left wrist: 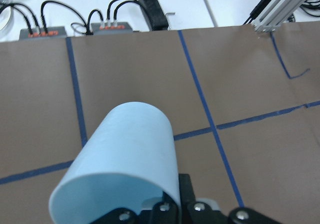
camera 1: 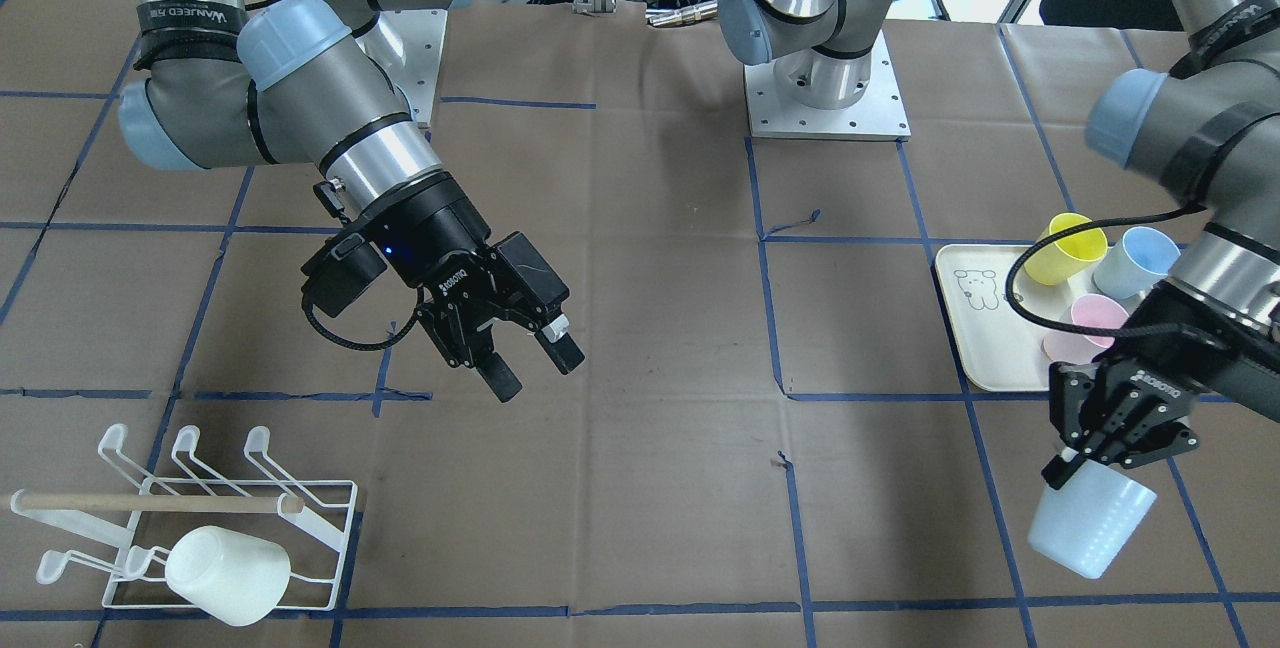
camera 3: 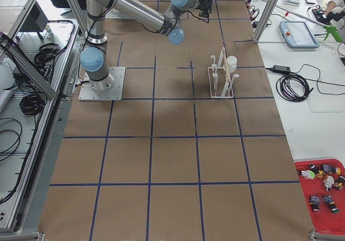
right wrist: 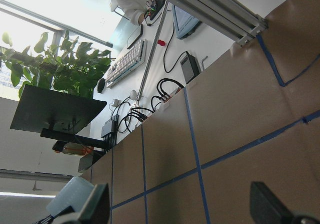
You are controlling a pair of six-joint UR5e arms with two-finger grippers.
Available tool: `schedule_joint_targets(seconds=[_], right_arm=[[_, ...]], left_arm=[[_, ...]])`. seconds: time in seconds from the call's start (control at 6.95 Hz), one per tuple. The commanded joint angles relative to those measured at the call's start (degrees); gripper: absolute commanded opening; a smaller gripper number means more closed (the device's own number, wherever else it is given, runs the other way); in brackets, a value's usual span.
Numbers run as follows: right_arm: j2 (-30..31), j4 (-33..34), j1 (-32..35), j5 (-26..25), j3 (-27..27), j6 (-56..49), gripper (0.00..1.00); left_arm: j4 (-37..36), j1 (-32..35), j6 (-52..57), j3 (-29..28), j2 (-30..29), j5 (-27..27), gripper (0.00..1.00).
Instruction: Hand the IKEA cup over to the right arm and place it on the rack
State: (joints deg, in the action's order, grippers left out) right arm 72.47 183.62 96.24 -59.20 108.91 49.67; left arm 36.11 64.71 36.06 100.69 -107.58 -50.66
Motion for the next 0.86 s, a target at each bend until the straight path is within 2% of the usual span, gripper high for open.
schedule_joint_targets(seconds=[0.0,0.14,0.29,0.58,0.72], right_arm=[[0.0,0.0,0.0,-0.1,-0.2,0.1,1.00],[-0.1,0.0,0.0,0.1,-0.2,0.1,1.00],[0.0,0.0,0.0,0.1,-0.2,0.1,1.00],[0.0,0.2,0.0,0.1,-0.5,0.1,1.00],[-0.3,0.3,0.0,0.1,-0.5,0.1,1.00]], left_arm=[[-24.7,1.0,0.1,9.2,-3.0,12.4,0.00],[-33.9,2.5,-0.2,11.2,-4.8,17.1,0.00],[-37.5,6.3,-0.7,12.2,-5.2,21.4,0.00],[-38.3,14.4,-2.7,15.0,-2.9,21.0,0.00],[-38.3,15.2,-3.5,17.8,-0.7,20.4,0.00]])
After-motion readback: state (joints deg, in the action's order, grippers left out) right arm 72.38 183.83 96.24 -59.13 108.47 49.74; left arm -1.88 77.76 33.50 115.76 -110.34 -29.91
